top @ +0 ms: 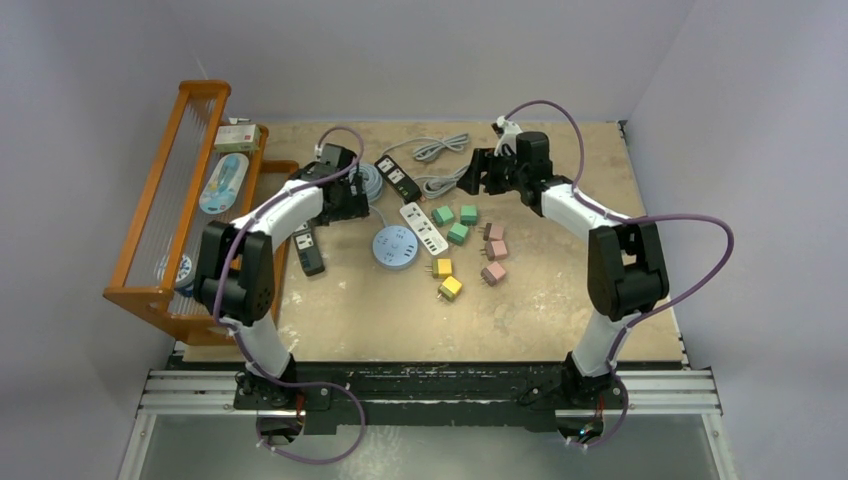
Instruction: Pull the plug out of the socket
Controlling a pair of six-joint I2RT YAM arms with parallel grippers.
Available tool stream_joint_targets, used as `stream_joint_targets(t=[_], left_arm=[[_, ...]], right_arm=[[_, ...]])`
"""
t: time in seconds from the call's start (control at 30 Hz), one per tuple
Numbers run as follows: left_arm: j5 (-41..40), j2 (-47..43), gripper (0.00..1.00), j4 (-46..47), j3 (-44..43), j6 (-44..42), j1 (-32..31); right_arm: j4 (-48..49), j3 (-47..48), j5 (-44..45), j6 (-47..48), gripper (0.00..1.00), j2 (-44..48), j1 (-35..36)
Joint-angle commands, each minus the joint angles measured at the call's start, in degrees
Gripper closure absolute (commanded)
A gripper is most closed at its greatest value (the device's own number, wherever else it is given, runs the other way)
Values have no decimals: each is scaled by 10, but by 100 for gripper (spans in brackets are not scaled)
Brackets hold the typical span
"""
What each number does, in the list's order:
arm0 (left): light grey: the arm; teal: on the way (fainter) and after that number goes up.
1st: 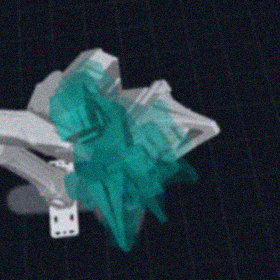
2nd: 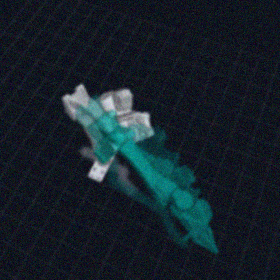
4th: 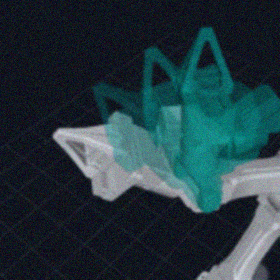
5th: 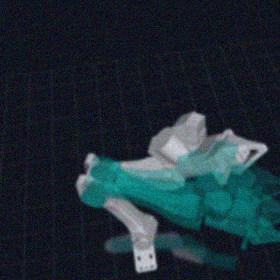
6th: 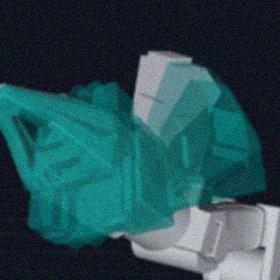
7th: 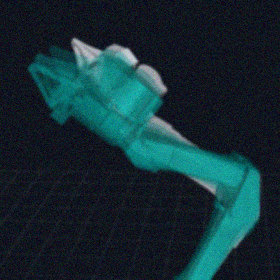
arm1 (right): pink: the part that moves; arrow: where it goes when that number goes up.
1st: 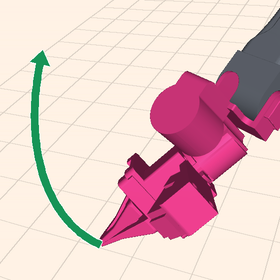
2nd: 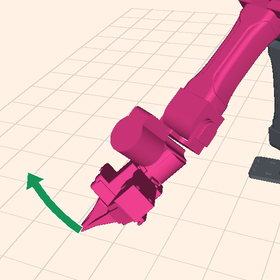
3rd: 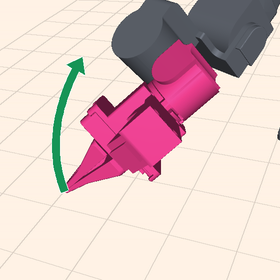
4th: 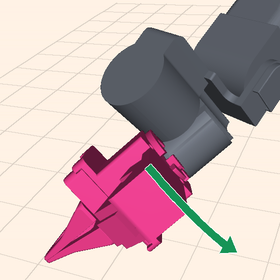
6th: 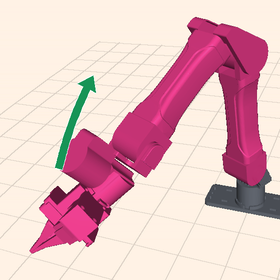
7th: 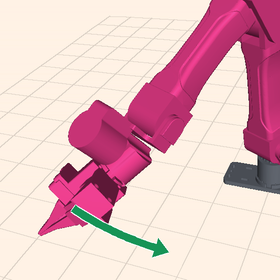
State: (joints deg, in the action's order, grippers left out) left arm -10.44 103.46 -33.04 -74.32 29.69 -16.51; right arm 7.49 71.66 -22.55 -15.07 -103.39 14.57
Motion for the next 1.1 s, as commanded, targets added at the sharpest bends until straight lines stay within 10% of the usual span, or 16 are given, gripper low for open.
stream_joint_targets(t=[0.0,0.17,0.43,1.07], left_arm=[[-16,-116,15,71,4,-57,3],[2,-235,12,171,74,-102,18],[-67,-377,10,306,190,-133,36],[-89,-436,0,274,205,-82,36]], right_arm=[[64,-23,-23,13,23,54,-2],[122,-75,18,8,1,115,-2],[272,-221,203,-39,0,278,-1],[157,-345,470,-80,0,487,-1]])
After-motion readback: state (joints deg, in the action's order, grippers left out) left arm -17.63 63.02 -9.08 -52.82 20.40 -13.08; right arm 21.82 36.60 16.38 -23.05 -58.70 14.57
